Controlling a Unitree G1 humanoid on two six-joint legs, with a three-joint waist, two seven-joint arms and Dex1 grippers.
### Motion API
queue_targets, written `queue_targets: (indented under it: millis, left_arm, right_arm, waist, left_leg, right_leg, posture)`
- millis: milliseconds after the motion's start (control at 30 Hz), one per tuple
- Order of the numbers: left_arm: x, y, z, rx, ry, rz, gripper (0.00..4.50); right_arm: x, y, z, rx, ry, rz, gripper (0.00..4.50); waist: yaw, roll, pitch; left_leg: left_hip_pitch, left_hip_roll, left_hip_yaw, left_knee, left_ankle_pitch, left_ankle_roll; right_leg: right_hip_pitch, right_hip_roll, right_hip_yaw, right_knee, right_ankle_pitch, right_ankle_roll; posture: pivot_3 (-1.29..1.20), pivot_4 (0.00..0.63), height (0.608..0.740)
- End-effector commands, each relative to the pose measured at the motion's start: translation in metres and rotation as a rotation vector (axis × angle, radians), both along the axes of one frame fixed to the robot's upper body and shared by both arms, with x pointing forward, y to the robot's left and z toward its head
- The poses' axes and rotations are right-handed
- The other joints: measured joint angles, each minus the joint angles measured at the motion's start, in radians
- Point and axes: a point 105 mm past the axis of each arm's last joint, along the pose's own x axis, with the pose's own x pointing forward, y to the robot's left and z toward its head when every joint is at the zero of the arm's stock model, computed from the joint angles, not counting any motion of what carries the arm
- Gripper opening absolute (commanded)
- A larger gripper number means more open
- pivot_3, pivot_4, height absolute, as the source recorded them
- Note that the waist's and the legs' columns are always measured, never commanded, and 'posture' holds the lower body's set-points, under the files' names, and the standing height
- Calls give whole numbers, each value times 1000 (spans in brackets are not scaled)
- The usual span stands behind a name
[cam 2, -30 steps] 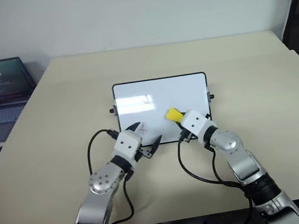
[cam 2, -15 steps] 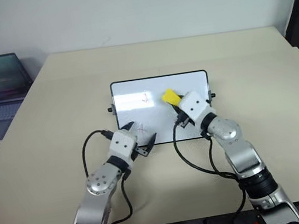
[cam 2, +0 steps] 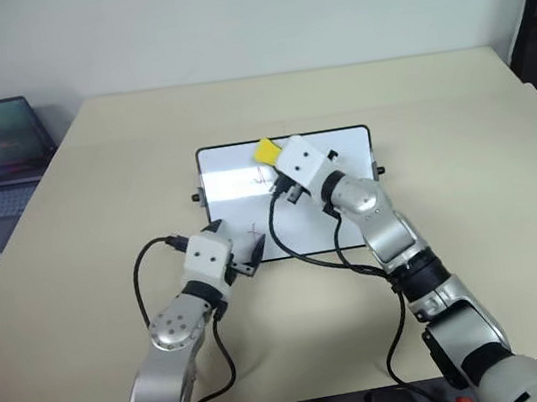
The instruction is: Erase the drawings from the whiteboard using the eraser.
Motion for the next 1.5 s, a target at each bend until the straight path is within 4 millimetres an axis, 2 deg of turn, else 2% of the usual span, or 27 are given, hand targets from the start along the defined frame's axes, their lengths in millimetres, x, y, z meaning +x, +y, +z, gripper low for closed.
queue_targets:
  millis: [33,133,267,433,600,700,767,867,1033,1167,1233,1367,1500]
  left_arm:
    - [-5,-4,12,-9,-50,-10,4500]
    - [-7,-3,12,-3,-53,-8,4500]
    - [-10,0,11,2,-51,1,4500]
    - [-11,0,11,2,-51,5,4500]
    - [-13,0,11,1,-51,5,4500]
    - [-14,-4,11,-3,-51,-4,4500]
    - [-14,-6,12,-2,-55,-12,4500]
    - [-14,-8,14,2,-59,-24,4500]
    - [-13,-9,14,6,-60,-32,4500]
    - [-12,-12,15,6,-63,-43,4500]
    - [-12,-12,15,7,-63,-43,4500]
    - [-12,-13,15,6,-62,-45,4500]
    - [-12,-14,15,8,-61,-47,4500]
  right_arm:
    - [10,1,-3,-48,-10,-24,1122]
    - [10,6,-13,-101,12,-7,1122]
    - [-10,16,-46,-240,69,102,1122]
    - [-28,19,-69,-312,154,185,1122]
    - [-20,14,-56,-264,146,138,1122]
    - [3,6,-26,-154,75,17,1122]
    - [13,0,-13,-99,44,-40,1122]
    - [17,-4,-9,-48,51,-81,1122]
    - [10,-3,-17,-34,117,-55,1122]
    - [-29,15,-53,-92,369,145,1122]
    - [-39,15,-63,-117,458,167,1122]
    - [-45,12,-71,-108,559,142,1122]
    - [-36,6,-65,-98,513,90,1122]
  waist:
    - [-1,0,0]
    - [-1,0,0]
    - [-1,0,0]
    - [0,1,0]
    - [2,1,0]
    - [2,1,0]
    - [2,1,0]
    - [10,1,0]
    - [6,1,0]
    - [8,1,0]
    - [6,1,0]
    - [5,1,0]
    - [6,1,0]
  left_leg:
    - [0,0,0,1,0,0]
    - [0,1,-3,7,0,0]
    - [8,1,-4,8,-1,3]
    - [10,0,-5,8,-1,3]
    - [10,0,-6,8,0,3]
    - [10,0,-6,8,0,3]
    - [10,0,-6,8,0,2]
    - [9,0,-9,8,1,2]
    - [7,0,-7,7,1,2]
    - [7,0,-8,7,1,2]
    - [7,0,-8,7,1,2]
    - [8,0,-9,7,1,2]
    - [7,0,-9,7,1,2]
  right_leg:
    - [0,0,0,2,0,0]
    - [0,0,-5,7,0,0]
    - [7,-1,-8,7,1,-1]
    - [9,-2,-9,8,1,-1]
    - [10,-2,-10,8,1,-2]
    - [10,-2,-10,8,1,-2]
    - [9,-2,-11,8,2,-3]
    - [5,-2,-11,8,2,-4]
    - [8,-2,-11,8,2,-4]
    - [8,-2,-11,7,2,-4]
    - [8,-2,-11,7,2,-4]
    - [8,-2,-11,7,2,-4]
    - [8,-2,-11,7,2,-4]
  posture:
    - [0,150,740]
    - [0,150,740]
    - [0,150,740]
    - [0,150,740]
    - [0,150,740]
    - [0,150,740]
    - [0,150,740]
    - [0,150,740]
    - [0,150,740]
    - [0,150,740]
    - [0,150,740]
    - [0,150,740]
    - [0,150,740]
